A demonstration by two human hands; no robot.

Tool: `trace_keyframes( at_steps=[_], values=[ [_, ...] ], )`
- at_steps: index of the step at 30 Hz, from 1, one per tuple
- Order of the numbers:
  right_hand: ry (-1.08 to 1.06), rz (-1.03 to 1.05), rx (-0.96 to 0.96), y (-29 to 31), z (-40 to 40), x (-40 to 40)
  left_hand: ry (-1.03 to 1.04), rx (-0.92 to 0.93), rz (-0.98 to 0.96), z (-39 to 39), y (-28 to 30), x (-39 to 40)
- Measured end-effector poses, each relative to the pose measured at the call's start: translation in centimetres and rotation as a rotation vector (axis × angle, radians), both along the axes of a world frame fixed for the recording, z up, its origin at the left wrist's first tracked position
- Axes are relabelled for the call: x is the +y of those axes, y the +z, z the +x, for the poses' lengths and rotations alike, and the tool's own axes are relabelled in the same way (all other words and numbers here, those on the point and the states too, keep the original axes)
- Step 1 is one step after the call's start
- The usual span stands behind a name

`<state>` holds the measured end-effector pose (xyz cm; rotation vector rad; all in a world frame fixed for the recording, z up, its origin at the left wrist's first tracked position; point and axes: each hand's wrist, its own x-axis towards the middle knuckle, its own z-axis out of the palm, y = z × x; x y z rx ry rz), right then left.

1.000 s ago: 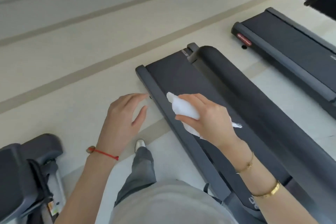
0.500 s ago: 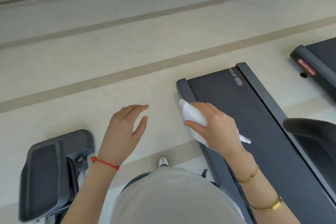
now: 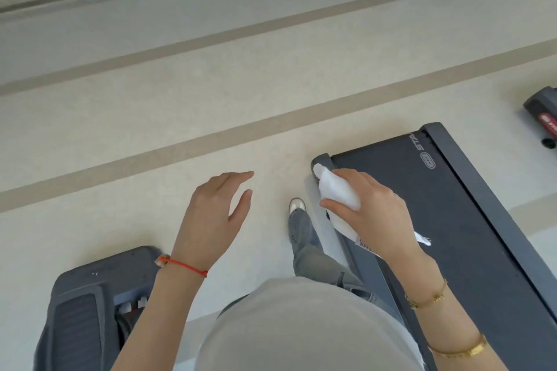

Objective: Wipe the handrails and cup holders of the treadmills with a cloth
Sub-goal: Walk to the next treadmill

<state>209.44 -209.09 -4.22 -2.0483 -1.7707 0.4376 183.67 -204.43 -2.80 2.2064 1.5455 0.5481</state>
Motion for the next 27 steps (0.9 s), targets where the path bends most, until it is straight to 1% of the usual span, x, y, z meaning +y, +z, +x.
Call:
trace_keyframes(
  at_steps=[3, 10, 15, 21, 24, 27],
  values=[
    [-0.002, 0.022, -0.002, 0.0, 1.7, 5.6, 0.009, -0.005, 0.01, 1.6, 0.1, 5.6],
    [-0.01, 0.06, -0.013, 1.1, 7.3, 21.0, 0.021, 0.002, 0.035, 6.7, 1.7, 21.3],
    [-0.02, 0.055, -0.024, 1.7, 10.4, 29.4, -0.002, 0.011, 0.034, 9.7, 2.2, 30.1],
    [-0.093, 0.016, 0.003, 0.3, 13.4, 37.7, -0.08, 0.0, 0.018, 13.7, 1.6, 40.2],
    [-0.155, -0.001, 0.049, -0.7, 14.9, 42.0, -0.134, 0.004, 0.017, 15.8, 1.0, 46.0],
    [-0.218, 0.003, 0.057, -1.3, 16.4, 46.9, -0.193, 0.0, 0.008, 18.0, 0.8, 52.4]
  ],
)
